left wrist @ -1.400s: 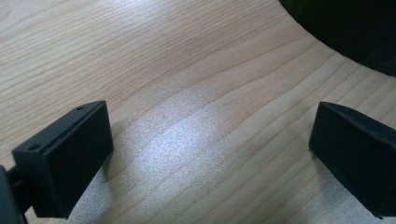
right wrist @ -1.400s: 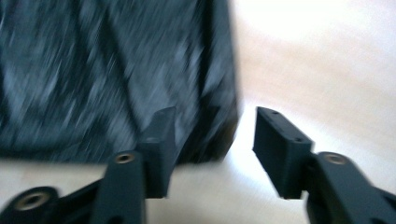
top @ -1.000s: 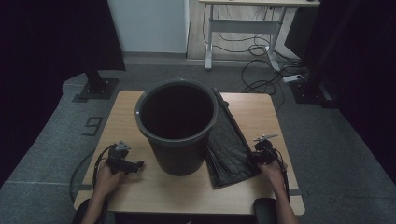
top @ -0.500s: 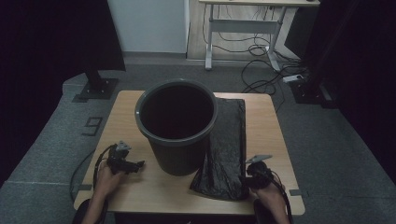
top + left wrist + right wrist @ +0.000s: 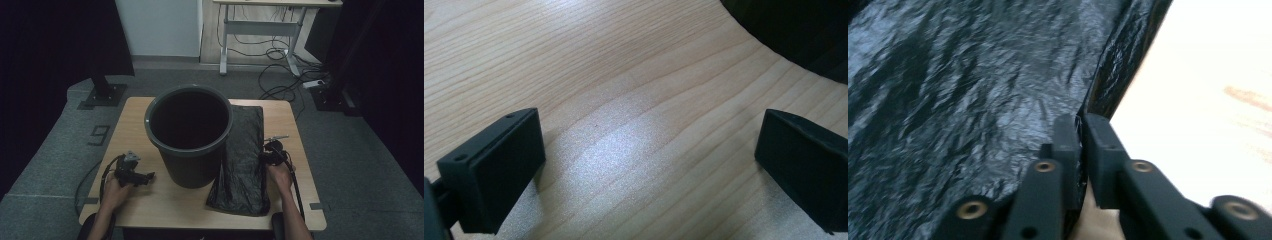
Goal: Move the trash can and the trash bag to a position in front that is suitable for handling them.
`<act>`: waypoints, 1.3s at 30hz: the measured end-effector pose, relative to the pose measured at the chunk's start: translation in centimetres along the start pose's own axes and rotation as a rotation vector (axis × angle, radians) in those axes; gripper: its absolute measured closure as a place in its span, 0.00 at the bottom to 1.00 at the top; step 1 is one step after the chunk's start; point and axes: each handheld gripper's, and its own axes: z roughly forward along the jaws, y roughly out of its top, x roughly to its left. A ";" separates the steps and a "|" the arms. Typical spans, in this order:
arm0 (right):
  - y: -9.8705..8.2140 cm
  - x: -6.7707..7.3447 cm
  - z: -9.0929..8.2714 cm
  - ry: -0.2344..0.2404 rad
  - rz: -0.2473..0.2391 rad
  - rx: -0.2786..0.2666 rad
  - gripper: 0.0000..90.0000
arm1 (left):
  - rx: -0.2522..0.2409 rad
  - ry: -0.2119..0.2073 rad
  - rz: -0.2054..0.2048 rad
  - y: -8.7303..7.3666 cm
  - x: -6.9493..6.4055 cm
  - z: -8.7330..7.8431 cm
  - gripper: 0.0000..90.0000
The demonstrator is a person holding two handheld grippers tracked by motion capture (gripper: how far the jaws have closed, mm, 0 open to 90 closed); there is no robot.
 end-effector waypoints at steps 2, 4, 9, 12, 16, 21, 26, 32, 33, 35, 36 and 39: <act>-0.7 0.7 -0.8 -0.002 -0.028 0.023 0.95 | 0.000 0.000 0.000 0.0 0.0 0.0 0.00; -2.3 1.8 -2.0 0.001 -0.053 0.031 0.94 | 0.000 -0.001 0.000 0.0 0.0 0.0 0.00; -5.9 3.5 -4.8 0.039 -0.076 0.020 0.82 | 0.000 0.000 -0.001 0.0 0.0 0.0 0.00; -5.8 2.4 -6.1 -0.006 -0.030 -0.041 0.63 | 0.000 0.000 -0.002 0.0 0.0 0.0 0.00; -2.9 -0.9 -5.2 -0.113 0.069 -0.075 0.47 | 0.001 0.000 -0.002 0.0 0.0 0.0 0.00; 0.0 -3.5 -1.4 -0.139 0.121 -0.026 0.45 | 0.000 0.000 -0.002 0.0 0.0 0.0 0.00; 0.4 -3.9 0.0 -0.090 0.107 0.013 0.90 | 0.000 0.001 -0.003 0.0 -0.1 0.0 0.00; -2.0 -4.3 -2.3 -0.119 0.074 0.051 0.93 | 0.000 0.002 -0.004 0.0 -0.1 0.0 0.00; -3.3 -4.6 -3.3 -0.126 0.080 0.046 0.92 | 0.001 0.001 -0.004 0.0 -0.1 0.0 0.00; -4.0 -4.7 -3.8 -0.128 0.083 0.043 0.92 | 0.000 0.001 -0.005 0.0 -0.1 0.0 0.00; -4.6 -4.8 -4.3 -0.128 0.086 0.038 0.91 | 0.001 0.001 -0.004 0.0 -0.1 0.0 0.00; -6.5 -5.4 -5.7 -0.137 0.105 0.022 0.90 | 0.001 0.001 -0.004 0.0 -0.1 0.0 0.00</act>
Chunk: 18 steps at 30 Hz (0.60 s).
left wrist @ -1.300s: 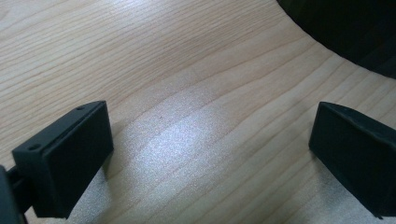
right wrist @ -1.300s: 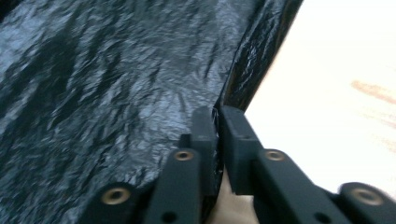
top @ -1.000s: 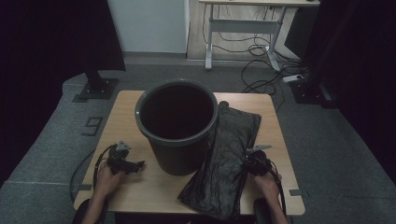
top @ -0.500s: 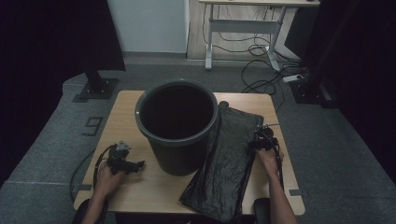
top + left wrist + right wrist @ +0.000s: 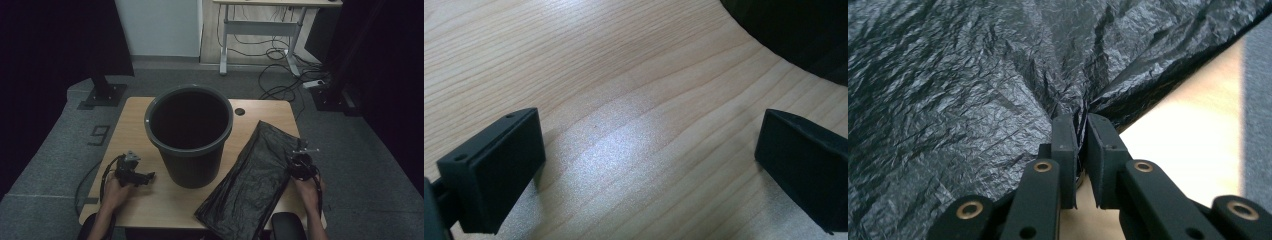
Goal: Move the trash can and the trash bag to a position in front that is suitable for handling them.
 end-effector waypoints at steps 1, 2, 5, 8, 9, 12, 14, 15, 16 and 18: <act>-0.7 -0.4 -0.4 -0.001 0.009 -0.005 0.90 | 0.000 0.000 0.000 0.0 0.0 0.0 0.00; -1.1 -0.6 -0.7 -0.003 0.014 -0.006 0.90 | 0.000 0.000 0.000 0.0 0.0 0.0 0.00; -2.7 -1.4 -1.8 -0.012 0.033 -0.015 0.89 | 0.000 0.000 0.000 0.0 0.0 0.0 0.00; -4.5 -2.0 -3.0 -0.029 0.043 -0.019 0.89 | 0.000 0.000 -0.001 0.0 0.0 0.0 0.00; -4.5 -2.0 -3.0 -0.029 0.043 -0.019 0.89 | 0.000 0.000 -0.001 0.0 0.0 0.0 0.00; -4.7 -2.1 -3.5 -0.026 0.033 -0.028 0.86 | 0.000 0.000 0.000 0.0 0.0 0.0 0.00; -4.4 -2.0 -3.6 -0.021 0.029 -0.050 0.71 | 0.000 -0.001 0.002 0.0 0.0 0.0 0.00; -4.1 -1.8 -3.8 -0.021 0.030 -0.070 0.61 | 0.000 -0.003 0.004 0.0 0.0 0.0 0.00; -3.6 -1.6 -3.8 -0.004 0.033 -0.106 0.42 | 0.000 -0.005 0.006 0.0 0.1 0.0 0.00; -3.5 -1.4 -3.9 0.002 0.032 -0.120 0.36 | 0.010 -0.011 0.008 0.0 0.1 -0.1 0.00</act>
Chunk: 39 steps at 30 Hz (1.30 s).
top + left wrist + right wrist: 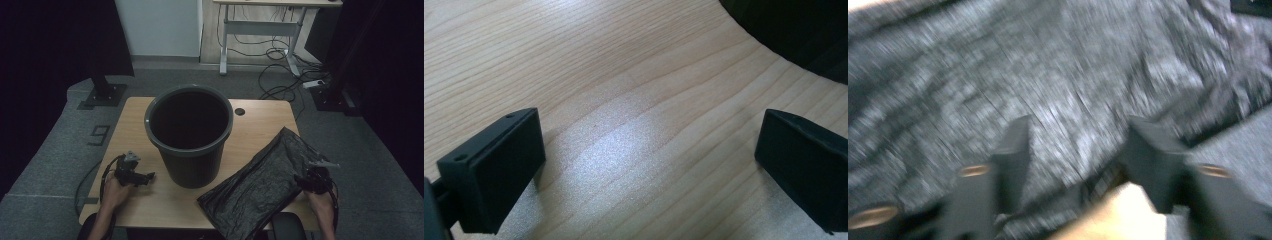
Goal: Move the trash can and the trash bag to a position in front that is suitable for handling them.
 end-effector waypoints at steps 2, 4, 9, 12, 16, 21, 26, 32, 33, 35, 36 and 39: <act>0.5 0.4 0.1 0.011 -0.006 -0.032 0.19 | -0.001 -0.009 -0.009 0.1 0.0 -0.1 0.00; 1.0 0.8 0.2 0.031 -0.011 -0.062 0.14 | -0.030 -0.010 -0.013 0.5 -0.1 -0.5 0.00; 2.6 2.1 0.6 0.138 -0.045 -0.071 0.00 | -0.125 0.011 0.003 2.5 -0.5 -2.5 0.00; 3.5 3.1 0.8 0.179 -0.061 -0.094 0.00 | -0.174 0.000 -0.001 4.1 -0.7 -3.5 0.00; 5.1 5.0 1.0 0.197 -0.103 -0.116 0.00 | -0.195 0.014 0.015 6.3 -0.9 -3.8 0.00; 7.1 7.5 1.5 0.222 -0.151 -0.131 0.00 | -0.189 0.063 0.049 8.4 -1.2 -3.2 0.00; 8.6 10.1 2.1 0.248 -0.201 -0.160 0.00 | -0.182 0.043 0.067 9.6 -1.7 -2.4 0.00; 9.5 12.0 3.0 0.245 -0.250 -0.162 0.00 | -0.176 0.019 0.091 11.2 -2.8 -1.1 0.00; 9.6 12.2 3.1 0.249 -0.247 -0.167 0.00 | -0.173 0.017 0.098 11.5 -3.0 -0.9 0.00; 9.7 12.3 3.4 0.250 -0.245 -0.166 0.00 | -0.171 0.011 0.109 12.2 -3.5 -0.4 0.00; 9.8 12.3 3.5 0.250 -0.248 -0.165 0.00 | -0.168 0.008 0.116 12.4 -3.6 -0.2 0.00; 9.8 12.2 3.6 0.247 -0.239 -0.163 0.00 | -0.167 0.002 0.129 13.1 -4.2 0.4 0.00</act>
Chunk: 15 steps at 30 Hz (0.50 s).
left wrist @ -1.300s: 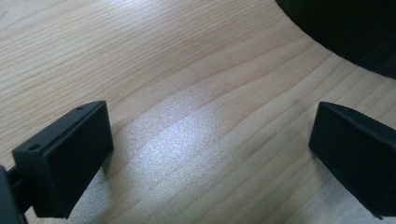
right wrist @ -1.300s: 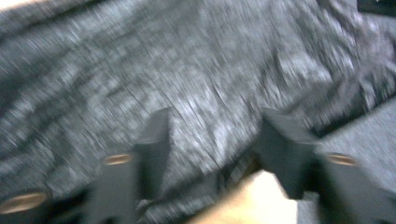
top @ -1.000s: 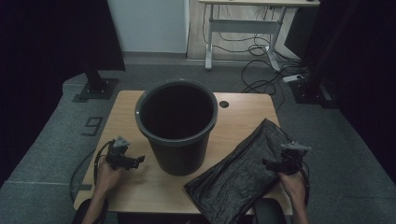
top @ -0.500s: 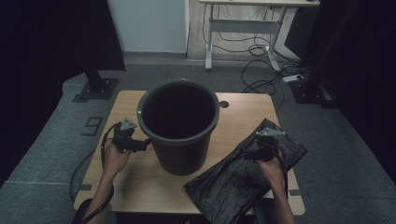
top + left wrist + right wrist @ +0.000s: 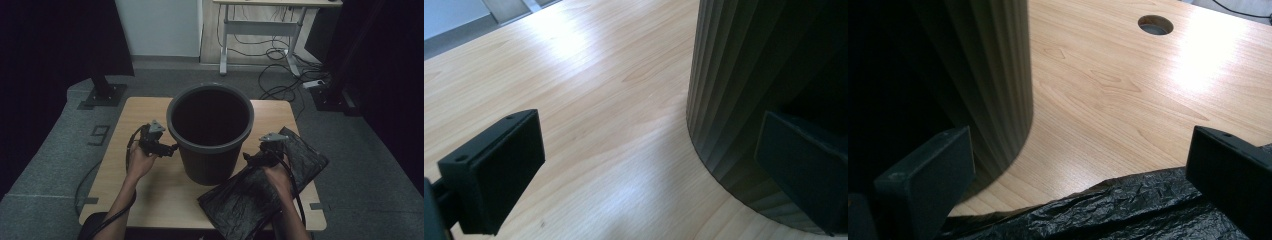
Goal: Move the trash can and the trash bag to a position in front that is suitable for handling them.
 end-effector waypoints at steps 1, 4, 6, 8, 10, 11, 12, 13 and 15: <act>0.0 0.0 0.0 0.000 0.002 0.000 0.00 | 0.000 -0.003 0.000 0.2 -0.2 0.2 0.00; 0.0 -0.2 -0.1 -0.018 0.003 -0.002 0.00 | -0.008 -0.007 0.009 0.5 -0.5 0.7 0.00; 0.0 -0.4 -0.1 -0.011 0.008 -0.006 0.00 | -0.011 -0.026 0.003 0.4 -0.4 0.6 0.00; -0.1 -0.5 -0.4 -0.004 0.005 -0.007 0.00 | 0.004 -0.019 0.023 0.0 -0.4 0.3 0.00; -0.2 -0.8 -0.6 -0.020 -0.009 -0.002 0.00 | 0.010 -0.021 0.034 -0.5 -0.3 -0.2 0.00; -0.4 -1.0 -0.8 -0.027 -0.011 0.001 0.00 | 0.014 -0.031 0.029 -1.1 -0.1 -0.5 0.00; -0.8 -1.3 -1.0 -0.025 -0.008 0.004 0.00 | 0.016 -0.037 0.024 -1.4 -0.1 -0.7 0.00; -1.0 -1.4 -1.1 -0.021 -0.005 0.008 0.00 | 0.018 -0.035 0.017 -2.0 0.1 -0.9 0.00; -1.9 -1.9 -1.3 -0.013 0.007 0.023 0.00 | 0.020 -0.034 -0.019 -3.4 0.3 -1.2 0.00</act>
